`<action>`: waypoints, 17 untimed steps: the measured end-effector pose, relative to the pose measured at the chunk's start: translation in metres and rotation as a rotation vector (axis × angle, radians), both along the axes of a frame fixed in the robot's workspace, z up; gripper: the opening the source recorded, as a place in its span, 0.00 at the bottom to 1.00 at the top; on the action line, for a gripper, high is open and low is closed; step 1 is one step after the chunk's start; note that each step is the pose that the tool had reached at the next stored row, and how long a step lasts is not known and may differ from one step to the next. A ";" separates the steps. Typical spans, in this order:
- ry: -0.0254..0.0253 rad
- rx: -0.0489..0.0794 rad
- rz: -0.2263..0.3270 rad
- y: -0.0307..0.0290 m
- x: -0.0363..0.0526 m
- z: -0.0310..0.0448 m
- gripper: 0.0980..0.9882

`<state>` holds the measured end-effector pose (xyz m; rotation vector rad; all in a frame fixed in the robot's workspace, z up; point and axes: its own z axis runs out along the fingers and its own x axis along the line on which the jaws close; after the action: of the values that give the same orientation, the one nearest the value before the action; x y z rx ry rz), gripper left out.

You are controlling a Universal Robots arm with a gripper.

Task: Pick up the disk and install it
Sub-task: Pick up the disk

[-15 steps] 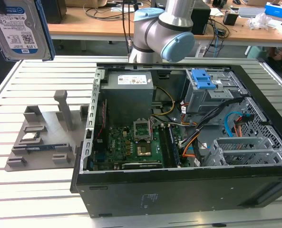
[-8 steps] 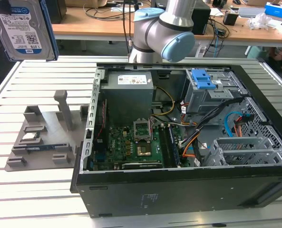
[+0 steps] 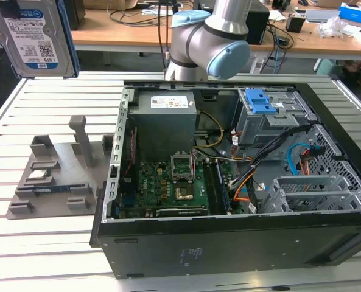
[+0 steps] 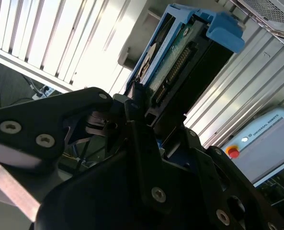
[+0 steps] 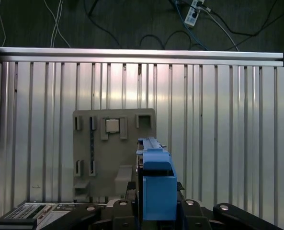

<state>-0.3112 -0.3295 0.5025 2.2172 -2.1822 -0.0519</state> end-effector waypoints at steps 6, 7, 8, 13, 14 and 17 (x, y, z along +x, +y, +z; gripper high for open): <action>0.0000 -0.001 0.000 0.0000 0.0122 0.0000 0.30; 0.0000 -0.001 0.000 0.0000 0.0140 0.0000 0.30; 0.0000 -0.001 0.000 0.0000 0.0167 0.0000 0.30; -0.0001 -0.002 0.000 0.0000 0.0265 0.0000 0.30; 0.0000 -0.002 0.000 0.0000 0.0279 0.0000 0.30; 0.0000 -0.002 0.000 0.0000 0.0330 0.0000 0.30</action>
<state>-0.2782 -0.3295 0.5025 2.2162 -2.1813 -0.0497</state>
